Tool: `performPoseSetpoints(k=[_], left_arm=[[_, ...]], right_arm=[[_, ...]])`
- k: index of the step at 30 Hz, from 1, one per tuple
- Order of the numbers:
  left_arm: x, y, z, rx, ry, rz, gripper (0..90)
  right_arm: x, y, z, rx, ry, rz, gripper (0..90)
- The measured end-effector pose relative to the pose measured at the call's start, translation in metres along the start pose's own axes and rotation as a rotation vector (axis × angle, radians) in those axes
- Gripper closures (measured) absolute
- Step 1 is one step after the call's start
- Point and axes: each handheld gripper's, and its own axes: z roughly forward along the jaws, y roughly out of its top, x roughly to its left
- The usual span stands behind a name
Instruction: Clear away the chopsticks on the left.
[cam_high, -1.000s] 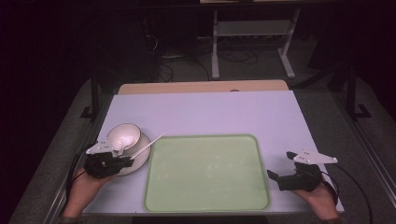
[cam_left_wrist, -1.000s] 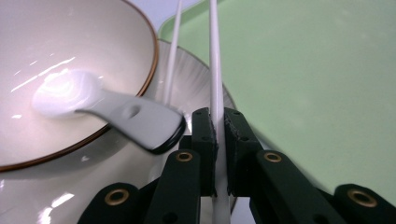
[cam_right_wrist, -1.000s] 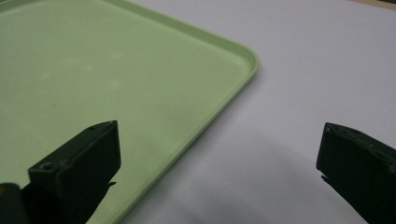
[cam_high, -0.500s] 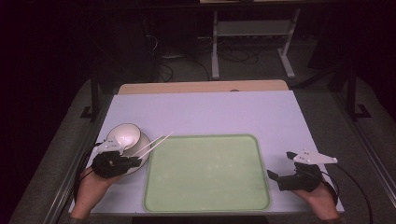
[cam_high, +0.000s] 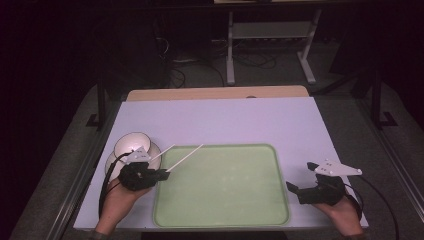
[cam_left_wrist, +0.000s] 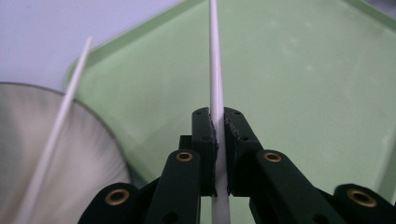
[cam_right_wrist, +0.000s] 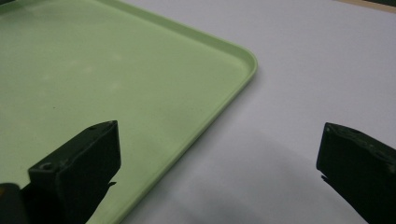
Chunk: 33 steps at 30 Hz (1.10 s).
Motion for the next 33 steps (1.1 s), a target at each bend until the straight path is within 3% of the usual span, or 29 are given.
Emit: performPoseSetpoints(k=[17, 22, 33], left_arm=[[-0.022, 0.016, 0.05, 0.05, -0.032, -0.006, 83.8], [-0.024, 0.018, 0.06, 0.061, -0.028, -0.013, 83.8], [-0.025, 0.014, 0.071, 0.104, -0.007, 0.016, 83.6]], right_arm=[[0.0, 0.0, -0.001, -0.008, -0.003, 0.002, 0.0], [0.0, 0.0, -0.001, -0.008, -0.004, 0.002, 0.0], [0.0, 0.0, -0.001, -0.008, -0.004, 0.001, 0.0]])
